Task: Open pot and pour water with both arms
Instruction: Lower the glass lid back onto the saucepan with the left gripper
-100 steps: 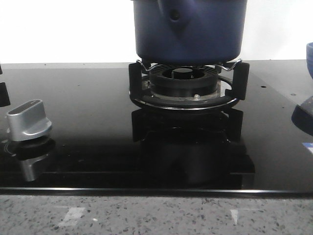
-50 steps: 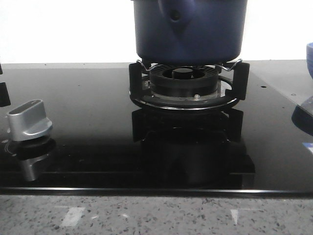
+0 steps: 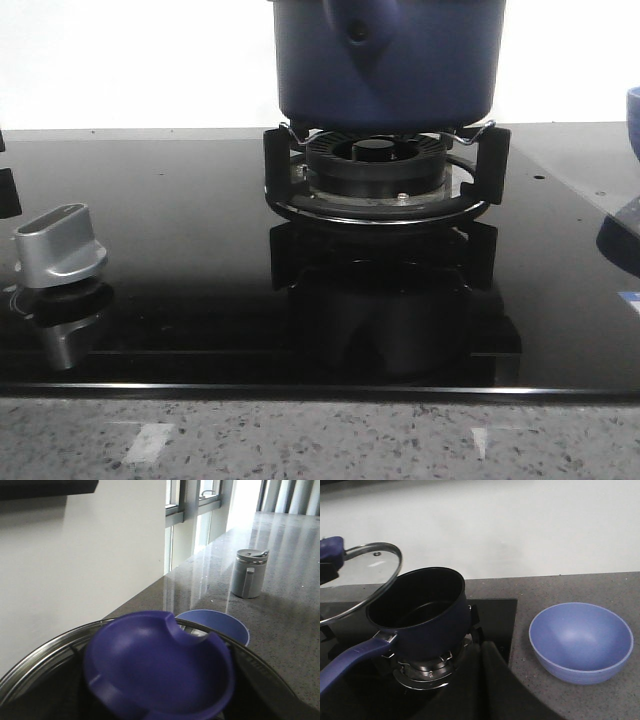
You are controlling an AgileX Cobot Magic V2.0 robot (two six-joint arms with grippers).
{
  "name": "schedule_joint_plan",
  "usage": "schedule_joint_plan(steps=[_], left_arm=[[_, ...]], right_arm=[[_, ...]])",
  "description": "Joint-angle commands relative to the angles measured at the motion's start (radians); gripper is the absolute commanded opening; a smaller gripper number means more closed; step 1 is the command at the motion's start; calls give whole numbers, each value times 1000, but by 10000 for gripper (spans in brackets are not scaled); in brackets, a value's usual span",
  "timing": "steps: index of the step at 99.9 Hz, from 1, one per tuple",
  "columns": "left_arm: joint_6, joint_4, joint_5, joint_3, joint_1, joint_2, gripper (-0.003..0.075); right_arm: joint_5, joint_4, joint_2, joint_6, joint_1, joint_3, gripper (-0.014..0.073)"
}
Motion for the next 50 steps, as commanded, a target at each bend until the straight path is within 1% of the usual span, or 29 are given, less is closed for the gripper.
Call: schedule_joint_plan(steps=[1, 32, 50], left_arm=[[8, -76, 32, -81, -25, 18, 251], [8, -113, 60, -200, -34, 158, 251], [8, -118, 61, -222, -34, 201, 251]], right_arm=[[-82, -3, -6, -17, 6, -15, -73], [-56, -24, -22, -17, 32, -13, -73], [-32, -55, -22, -17, 32, -13, -73]])
